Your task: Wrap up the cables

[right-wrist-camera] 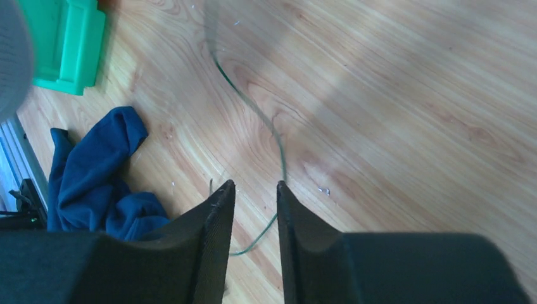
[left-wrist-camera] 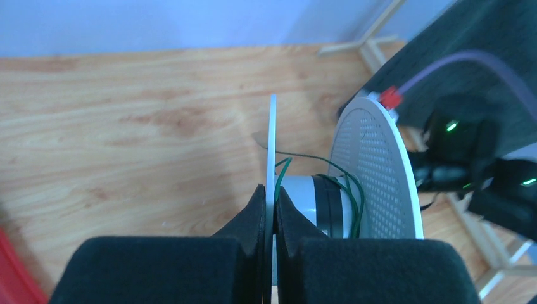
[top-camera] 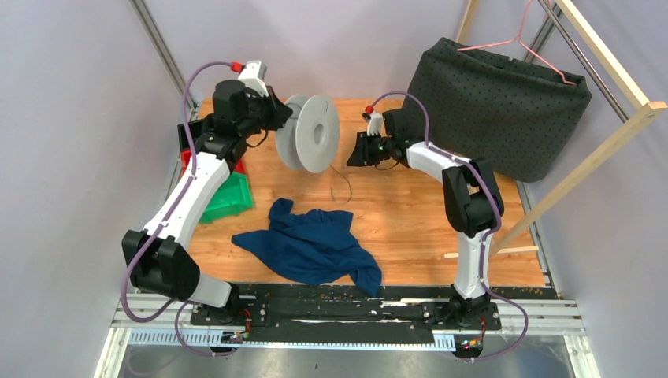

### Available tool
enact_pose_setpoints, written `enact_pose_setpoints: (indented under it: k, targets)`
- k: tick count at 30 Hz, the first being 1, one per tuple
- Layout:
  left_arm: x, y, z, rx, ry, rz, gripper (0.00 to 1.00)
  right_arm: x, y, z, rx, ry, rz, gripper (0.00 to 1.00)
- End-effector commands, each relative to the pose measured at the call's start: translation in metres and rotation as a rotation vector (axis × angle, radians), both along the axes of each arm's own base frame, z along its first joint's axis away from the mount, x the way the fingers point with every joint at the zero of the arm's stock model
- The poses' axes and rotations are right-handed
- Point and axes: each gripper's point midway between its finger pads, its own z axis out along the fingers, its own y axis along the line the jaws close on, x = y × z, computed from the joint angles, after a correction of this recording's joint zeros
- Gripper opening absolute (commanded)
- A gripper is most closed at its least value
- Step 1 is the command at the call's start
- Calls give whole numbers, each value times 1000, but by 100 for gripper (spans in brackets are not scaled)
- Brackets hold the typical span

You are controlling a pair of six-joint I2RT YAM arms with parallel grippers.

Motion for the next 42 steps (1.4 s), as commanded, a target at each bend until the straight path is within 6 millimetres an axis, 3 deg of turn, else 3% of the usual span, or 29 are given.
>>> enact_pose_setpoints:
  k: [1,7,11,15,19,26,33,42]
  targets:
    - [-7,-10,99,-224,-196,-11,0,6,18,26,185,-29,-43,39]
    - [-13,3,156,-278,-308,55,0,15,23,46,308,-90,-121,55]
    - [-19,12,186,-289,-372,93,0,16,19,44,294,-112,-155,65]
    - [-25,17,211,-299,-425,105,0,23,15,40,274,-86,-210,67]
    - [-26,19,221,-299,-452,110,0,29,11,33,231,-78,-282,67]
    - [-29,24,239,-309,-493,132,0,15,15,31,251,-59,-255,68]
    - [-30,29,258,-318,-521,156,0,-2,22,46,313,-93,-161,67]
    - [-18,35,269,-370,-524,219,0,-4,24,74,350,-213,-163,67]
